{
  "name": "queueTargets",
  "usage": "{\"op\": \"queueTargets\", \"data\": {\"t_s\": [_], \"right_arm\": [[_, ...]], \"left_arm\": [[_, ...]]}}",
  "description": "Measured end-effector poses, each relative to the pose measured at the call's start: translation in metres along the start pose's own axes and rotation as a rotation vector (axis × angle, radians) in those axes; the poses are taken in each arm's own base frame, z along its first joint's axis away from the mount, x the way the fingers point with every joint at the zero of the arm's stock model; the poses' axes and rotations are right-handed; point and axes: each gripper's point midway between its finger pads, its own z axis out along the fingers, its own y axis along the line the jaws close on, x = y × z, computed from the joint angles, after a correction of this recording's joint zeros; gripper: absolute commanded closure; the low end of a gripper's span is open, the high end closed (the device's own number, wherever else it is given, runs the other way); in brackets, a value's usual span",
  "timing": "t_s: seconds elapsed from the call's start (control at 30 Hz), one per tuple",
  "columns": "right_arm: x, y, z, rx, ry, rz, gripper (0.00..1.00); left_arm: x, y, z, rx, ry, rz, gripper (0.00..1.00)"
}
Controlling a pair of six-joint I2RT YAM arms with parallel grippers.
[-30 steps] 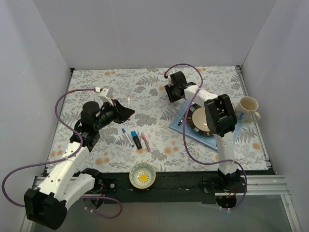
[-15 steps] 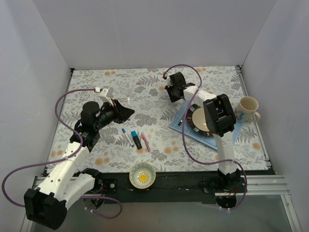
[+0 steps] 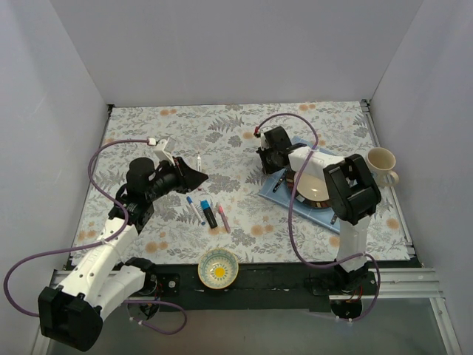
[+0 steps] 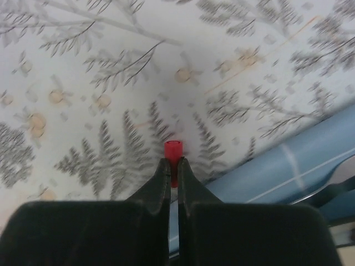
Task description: Insert the pens into the pen caps
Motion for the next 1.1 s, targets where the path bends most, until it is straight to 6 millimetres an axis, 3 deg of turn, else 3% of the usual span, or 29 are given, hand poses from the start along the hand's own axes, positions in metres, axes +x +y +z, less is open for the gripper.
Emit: {"op": "queueTargets", "data": {"t_s": [0.13, 0.2, 0.37, 0.57, 0.6, 0.63, 0.73, 0.83, 0.93, 1.1], "right_arm": [[0.027, 0.032, -0.021, -0.097, 0.015, 0.053, 0.99], [0.028, 0.046, -0.031, -0.147, -0.008, 0.085, 0.99], [0.008, 0.065, -0.065, -0.242, -0.1, 0.176, 0.99], [-0.041, 0.077, -0.123, -0.329, -0.304, 0.239, 0.98], [-0.047, 0.078, -0.13, -0.336, -0.334, 0.235, 0.95], [-0.052, 0.078, -0.133, -0.34, -0.354, 0.224, 0.86], [-0.053, 0.082, -0.128, -0.347, -0.351, 0.182, 0.66], [-0.041, 0.088, -0.101, -0.32, -0.269, 0.132, 0.57], [-0.02, 0.105, -0.079, -0.311, -0.179, 0.065, 0.52], [0.005, 0.134, -0.06, -0.298, -0.073, -0.047, 0.5]], "left_arm": [[0.019, 0.004, 0.0, 0.002, 0.057, -0.035, 1.0], [0.029, 0.006, -0.001, 0.001, 0.088, -0.049, 1.0], [0.039, 0.004, 0.002, 0.021, 0.134, -0.07, 1.0], [0.058, 0.01, 0.015, 0.024, 0.223, -0.182, 1.0], [0.062, 0.013, 0.017, 0.014, 0.239, -0.202, 1.0], [0.066, 0.016, 0.018, 0.005, 0.251, -0.216, 1.0], [0.072, 0.019, 0.018, -0.005, 0.266, -0.226, 1.0], [0.065, 0.015, 0.014, 0.004, 0.24, -0.191, 1.0], [0.056, 0.011, 0.008, 0.008, 0.198, -0.141, 1.0], [0.044, 0.004, -0.002, 0.014, 0.142, -0.083, 1.0]]}}
